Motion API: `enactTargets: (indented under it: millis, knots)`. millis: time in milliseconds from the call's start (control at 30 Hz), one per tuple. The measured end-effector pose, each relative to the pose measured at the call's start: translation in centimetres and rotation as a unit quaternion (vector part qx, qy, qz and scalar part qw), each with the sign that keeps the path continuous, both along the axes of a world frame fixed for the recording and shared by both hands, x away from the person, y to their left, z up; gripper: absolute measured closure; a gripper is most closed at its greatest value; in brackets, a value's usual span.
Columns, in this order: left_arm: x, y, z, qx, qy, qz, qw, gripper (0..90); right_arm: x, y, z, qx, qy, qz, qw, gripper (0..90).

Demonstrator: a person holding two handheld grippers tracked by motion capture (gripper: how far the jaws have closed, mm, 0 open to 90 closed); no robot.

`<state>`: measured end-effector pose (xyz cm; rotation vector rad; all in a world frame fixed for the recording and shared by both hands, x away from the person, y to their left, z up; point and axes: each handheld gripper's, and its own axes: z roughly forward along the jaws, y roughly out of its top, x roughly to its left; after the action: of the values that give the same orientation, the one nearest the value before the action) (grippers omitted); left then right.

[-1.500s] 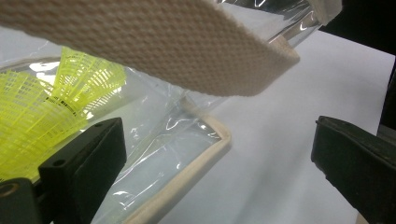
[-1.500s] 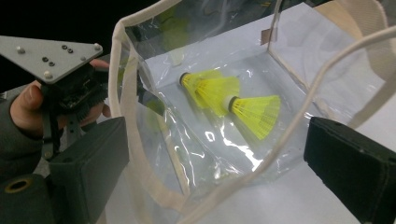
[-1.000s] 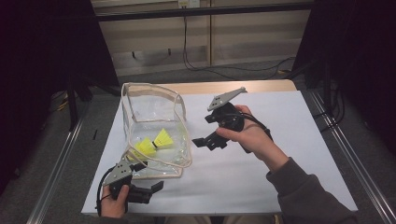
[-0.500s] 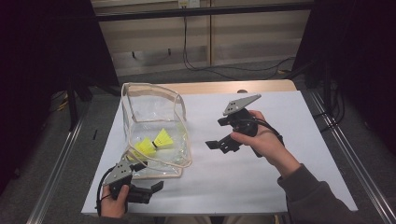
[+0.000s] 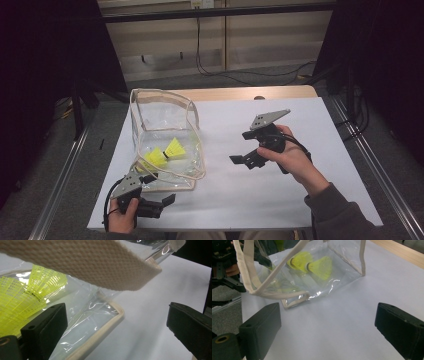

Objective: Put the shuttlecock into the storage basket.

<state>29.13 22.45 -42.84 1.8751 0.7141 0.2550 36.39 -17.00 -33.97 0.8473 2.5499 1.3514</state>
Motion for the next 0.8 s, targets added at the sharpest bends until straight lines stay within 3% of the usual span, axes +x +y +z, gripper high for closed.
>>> enactTargets:
  millis: [800]
  knots:
    - [0.0, 0.0, 0.0, 0.001, 0.0, 0.0, 1.0, 3.1, -0.9, -3.4, -2.8, 0.007, 0.0, -0.033, 0.9994, 6.2]
